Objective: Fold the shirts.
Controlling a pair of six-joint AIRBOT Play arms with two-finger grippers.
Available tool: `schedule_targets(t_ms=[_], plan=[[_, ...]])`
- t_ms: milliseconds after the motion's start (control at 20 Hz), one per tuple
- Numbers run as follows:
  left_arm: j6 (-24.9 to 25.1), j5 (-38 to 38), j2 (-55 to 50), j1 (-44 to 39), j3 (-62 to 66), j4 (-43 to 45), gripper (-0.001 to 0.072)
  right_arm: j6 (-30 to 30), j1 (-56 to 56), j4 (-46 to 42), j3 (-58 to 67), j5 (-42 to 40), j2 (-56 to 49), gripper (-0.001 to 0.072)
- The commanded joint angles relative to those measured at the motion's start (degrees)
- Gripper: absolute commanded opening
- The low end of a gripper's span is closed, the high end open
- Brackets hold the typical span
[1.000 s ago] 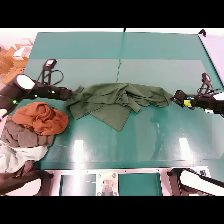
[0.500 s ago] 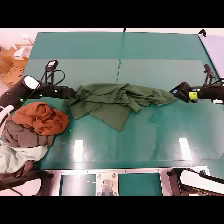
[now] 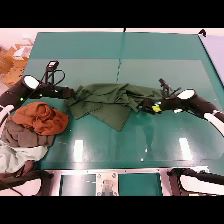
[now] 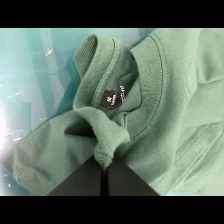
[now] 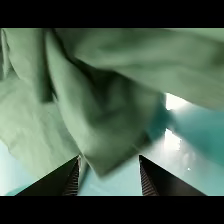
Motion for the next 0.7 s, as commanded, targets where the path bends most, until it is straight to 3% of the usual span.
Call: schedule_targets(t_ms=[0,50,100,150,400,650], plan=[[-0.1,-1.3,0.0,0.0,0.1,0.1,0.0024,0.0,4.5,4.1,1.7,-3.3,-3.5,0.037],[-0.1,-1.2,0.0,0.0,0.1,0.1,0.0024,0.0,4.9,4.6,1.9,-3.2,-3.5,0.0301],[-0.1,-1.1,0.0,0.0,0.1,0.1,0.0024,-0.1,4.9,4.7,2.4,-2.6,-3.5,0.0128],[-0.1,-1.1,0.0,0.0,0.1,0.1,0.0024,-1.4,4.8,4.6,3.1,-1.5,-3.4,0.0012],[-0.1,-3.5,0.0,0.0,3.6,0.5,0.0024,-2.4,-2.3,4.5,15.0,15.8,3.1,0.0011],[-2.3,-14.1,0.1,0.0,21.6,0.5,0.0024,0.2,-18.3,4.5,33.5,17.2,17.2,0.0011]])
